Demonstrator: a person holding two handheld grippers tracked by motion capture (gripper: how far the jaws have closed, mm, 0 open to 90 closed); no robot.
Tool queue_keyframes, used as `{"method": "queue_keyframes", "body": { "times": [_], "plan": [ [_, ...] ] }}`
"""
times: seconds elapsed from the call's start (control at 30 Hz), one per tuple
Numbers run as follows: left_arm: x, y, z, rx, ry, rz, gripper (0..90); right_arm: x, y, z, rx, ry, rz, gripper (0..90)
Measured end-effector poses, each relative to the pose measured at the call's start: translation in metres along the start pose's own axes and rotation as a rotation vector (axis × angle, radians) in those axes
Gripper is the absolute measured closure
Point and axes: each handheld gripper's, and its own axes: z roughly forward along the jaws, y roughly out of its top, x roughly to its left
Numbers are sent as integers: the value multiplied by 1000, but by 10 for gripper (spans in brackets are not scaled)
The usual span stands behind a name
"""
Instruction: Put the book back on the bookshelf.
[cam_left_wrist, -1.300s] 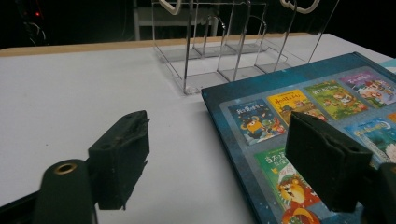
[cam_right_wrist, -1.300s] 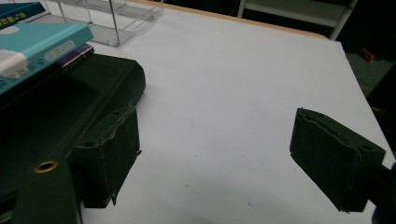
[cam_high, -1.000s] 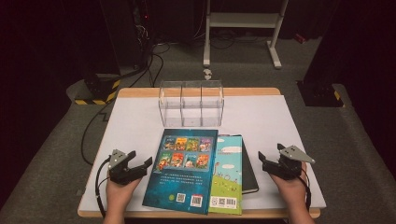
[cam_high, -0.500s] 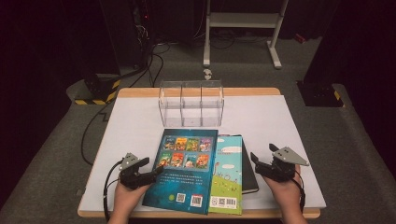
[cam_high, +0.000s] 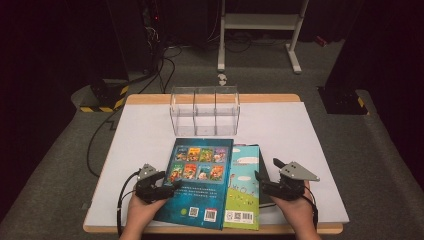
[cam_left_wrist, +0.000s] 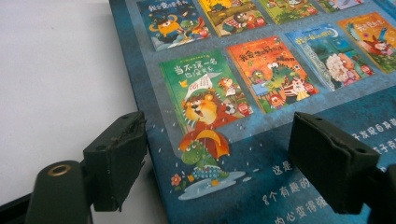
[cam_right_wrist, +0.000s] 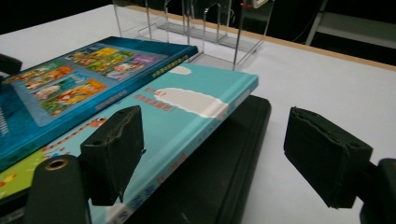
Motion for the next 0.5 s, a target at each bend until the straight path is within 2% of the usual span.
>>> {"method": "queue_keyframes", "body": {
  "times": [0.23, 0.5],
  "plan": [
    [0, -1, -1, -1, -9, -3, 235, 10, 2, 2, 5, 17, -20, 180],
    [-10, 0, 2, -6, -33, 10, 244, 14, 1, 7, 30, 44, -14, 183]
  ]
}}
